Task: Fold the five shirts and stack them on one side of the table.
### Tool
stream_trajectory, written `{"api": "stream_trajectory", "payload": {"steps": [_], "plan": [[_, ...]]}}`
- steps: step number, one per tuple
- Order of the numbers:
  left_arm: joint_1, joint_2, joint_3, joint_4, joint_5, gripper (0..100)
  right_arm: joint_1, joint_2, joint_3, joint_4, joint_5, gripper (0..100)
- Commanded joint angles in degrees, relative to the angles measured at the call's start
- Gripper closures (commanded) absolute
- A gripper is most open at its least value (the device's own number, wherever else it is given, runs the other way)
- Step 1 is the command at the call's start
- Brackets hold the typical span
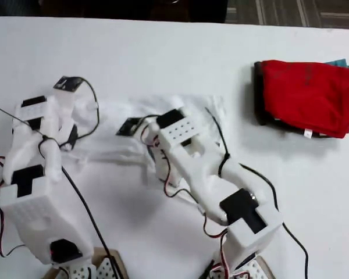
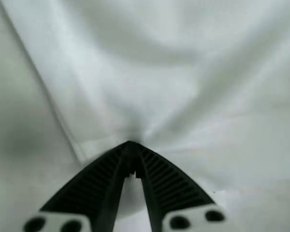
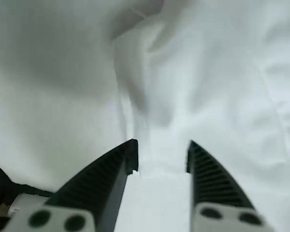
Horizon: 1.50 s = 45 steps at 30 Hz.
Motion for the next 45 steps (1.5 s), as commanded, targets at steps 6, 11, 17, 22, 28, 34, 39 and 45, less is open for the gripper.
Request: {"api": "stream_trajectory", "payload": {"steps": [6, 11, 17, 22, 28, 34, 39, 45], "plan": [[-1.2, 0.1, 0.2, -2.5, 0.5, 97, -5.1, 0.0, 9.9, -6.6, -0.1, 72.9], [-1.2, 0.1, 0.2, -2.5, 0.5, 97, -4.1, 0.7, 15.7, -15.0, -0.2, 72.9], [-1.2, 0.1, 0.2, -2.5, 0.5, 97, 0.6, 0.9, 16.7, -17.0, 0.2, 80.3], [-1.2, 0.1, 0.2, -2.5, 0.5, 97, 2.5, 4.4, 16.5, -15.5, 0.3, 98.1], [-1.2, 0.1, 0.2, -2.5, 0.5, 97, 5.1, 2.3, 12.9, -13.7, 0.4, 98.1], [-1.2, 0.1, 0.2, -2.5, 0.5, 97, 9.7, -2.8, 2.5, -4.8, 7.3, 98.1], [-1.2, 0.1, 0.2, -2.5, 0.5, 97, 15.0, -1.9, -8.0, -2.6, 9.4, 98.1], [-1.2, 0.1, 0.2, -2.5, 0.5, 97, 17.9, 8.8, -23.1, -2.8, 9.3, 97.8]]}}
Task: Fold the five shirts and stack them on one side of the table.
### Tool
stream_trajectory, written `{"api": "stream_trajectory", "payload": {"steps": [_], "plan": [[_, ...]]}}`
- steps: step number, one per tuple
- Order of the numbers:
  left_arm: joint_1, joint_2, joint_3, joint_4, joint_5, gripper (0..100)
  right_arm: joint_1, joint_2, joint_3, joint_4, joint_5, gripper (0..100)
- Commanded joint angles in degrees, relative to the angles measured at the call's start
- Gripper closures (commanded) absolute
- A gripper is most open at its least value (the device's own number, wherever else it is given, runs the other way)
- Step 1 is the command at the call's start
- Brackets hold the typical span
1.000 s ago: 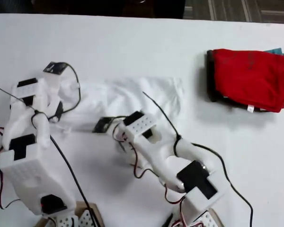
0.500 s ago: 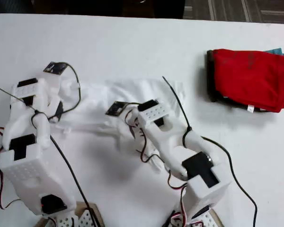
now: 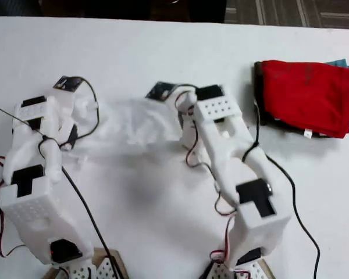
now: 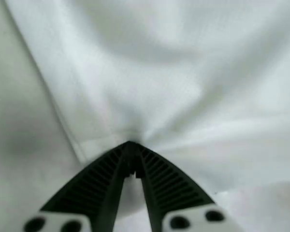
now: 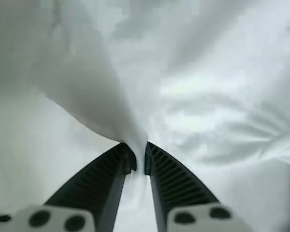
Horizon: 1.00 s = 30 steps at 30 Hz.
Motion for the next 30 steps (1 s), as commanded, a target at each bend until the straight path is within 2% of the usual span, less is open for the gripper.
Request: {"api": "stream_trajectory", "payload": {"steps": [1, 7, 12, 16, 20, 24, 26, 29, 30], "plan": [[-1.2, 0.0, 0.2, -2.2, 0.5, 97, 1.6, 6.2, -11.6, 0.5, 0.2, 97.7], [-1.2, 0.0, 0.2, -2.2, 0.5, 97, 1.7, 20.7, -30.8, 2.8, -0.2, 90.9], [-1.2, 0.0, 0.2, -2.2, 0.5, 97, 4.1, 30.8, -47.2, 3.8, -11.4, 78.8], [-1.2, 0.0, 0.3, -2.2, 0.5, 97, 7.0, 36.4, -58.6, 6.1, -17.6, 77.6], [-1.2, 0.0, 0.3, -2.2, 0.5, 97, 7.6, 36.8, -69.5, 15.3, -19.8, 77.6], [-1.2, 0.0, 0.2, -2.2, 0.5, 97, 7.8, 36.5, -74.9, 18.5, -19.9, 78.8], [-1.2, 0.0, 0.2, -2.2, 0.5, 97, 7.7, 35.6, -74.2, 18.5, -19.9, 84.5], [-1.2, 0.0, 0.2, -2.2, 0.5, 97, 6.9, 32.5, -70.8, 18.5, -19.9, 98.5], [-1.2, 0.0, 0.2, -2.2, 0.5, 97, 6.3, 30.8, -68.5, 18.5, -19.9, 98.1]]}}
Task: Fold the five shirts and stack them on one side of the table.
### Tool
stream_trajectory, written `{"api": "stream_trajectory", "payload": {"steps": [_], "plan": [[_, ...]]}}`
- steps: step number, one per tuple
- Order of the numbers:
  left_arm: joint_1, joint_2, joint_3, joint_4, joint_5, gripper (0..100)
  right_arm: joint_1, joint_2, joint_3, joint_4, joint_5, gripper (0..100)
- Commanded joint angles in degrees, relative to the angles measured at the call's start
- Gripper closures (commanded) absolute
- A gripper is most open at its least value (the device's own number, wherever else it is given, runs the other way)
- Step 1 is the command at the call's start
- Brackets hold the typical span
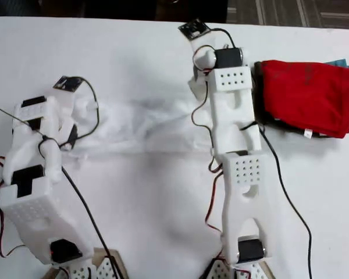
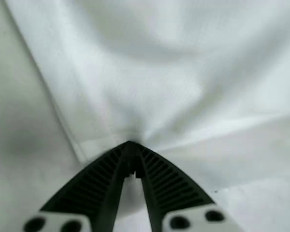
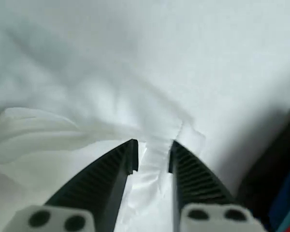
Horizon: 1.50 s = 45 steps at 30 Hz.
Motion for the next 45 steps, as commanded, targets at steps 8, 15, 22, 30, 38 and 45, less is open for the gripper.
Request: {"api": "stream_trajectory", "payload": {"steps": [8, 15, 22, 30, 38, 45], "plan": [[-1.2, 0.1, 0.0, -2.2, 0.5, 97, -8.9, -25.2, 31.4, 1.3, -1.0, 98.0], [-1.2, 0.1, 0.0, -2.2, 0.5, 97, -16.8, -27.7, 48.4, -9.5, -2.1, 98.0], [-1.2, 0.1, 0.0, -2.2, 0.5, 97, -18.2, -24.7, 51.7, -25.5, -8.1, 98.0], [-1.2, 0.1, 0.0, -2.2, 0.5, 97, -17.5, -13.6, 51.2, -29.0, -7.8, 98.1], [-1.2, 0.1, 0.0, -2.2, 0.5, 97, -10.5, -21.3, 35.5, -16.7, -7.8, 98.1], [-1.2, 0.1, 0.0, -2.2, 0.5, 97, 3.4, -18.4, 32.2, -23.3, -7.8, 98.1]]}}
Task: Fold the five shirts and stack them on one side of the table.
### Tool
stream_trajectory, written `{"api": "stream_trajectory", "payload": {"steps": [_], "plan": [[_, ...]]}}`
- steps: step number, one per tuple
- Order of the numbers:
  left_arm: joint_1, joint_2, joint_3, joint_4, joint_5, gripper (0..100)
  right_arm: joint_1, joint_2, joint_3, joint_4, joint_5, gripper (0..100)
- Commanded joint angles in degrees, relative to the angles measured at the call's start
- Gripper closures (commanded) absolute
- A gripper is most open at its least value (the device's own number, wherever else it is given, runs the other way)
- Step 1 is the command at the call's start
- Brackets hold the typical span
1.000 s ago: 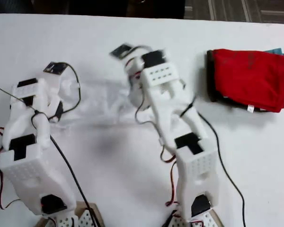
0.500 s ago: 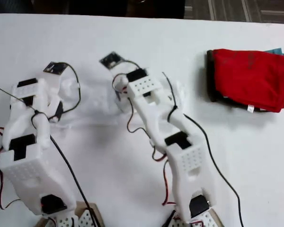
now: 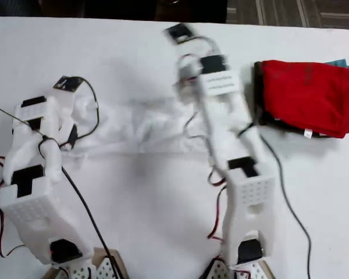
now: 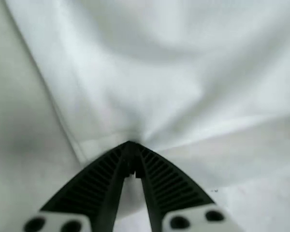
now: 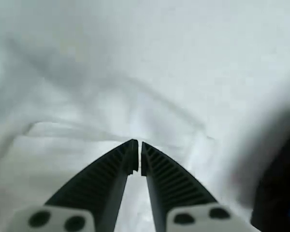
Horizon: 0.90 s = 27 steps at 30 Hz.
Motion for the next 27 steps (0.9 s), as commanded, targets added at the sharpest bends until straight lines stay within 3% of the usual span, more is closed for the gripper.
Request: {"api": "stream_trajectory", "payload": {"steps": [1, 8, 13, 17, 23, 27], "plan": [[-1.2, 0.1, 0.0, -2.2, 0.5, 97, 4.9, 1.9, -2.1, -4.0, -0.2, 98.1], [-1.2, 0.1, 0.1, -2.2, 0.5, 97, 7.2, 12.5, -2.5, -9.8, -0.2, 98.1], [-1.2, 0.1, 0.1, -2.2, 0.5, 97, 10.6, 12.3, -4.6, -12.3, -0.2, 98.1], [-1.2, 0.1, 0.2, -2.2, 0.5, 97, 12.8, 8.7, -13.7, -6.1, -0.2, 98.1], [-1.1, -0.7, -0.5, -2.2, 0.6, 97, 10.6, 4.1, -26.1, 7.9, -0.2, 97.9], [-1.3, -3.8, -5.2, 2.6, 7.4, 97, 8.4, 2.8, -31.2, 19.9, 3.9, 88.9]]}}
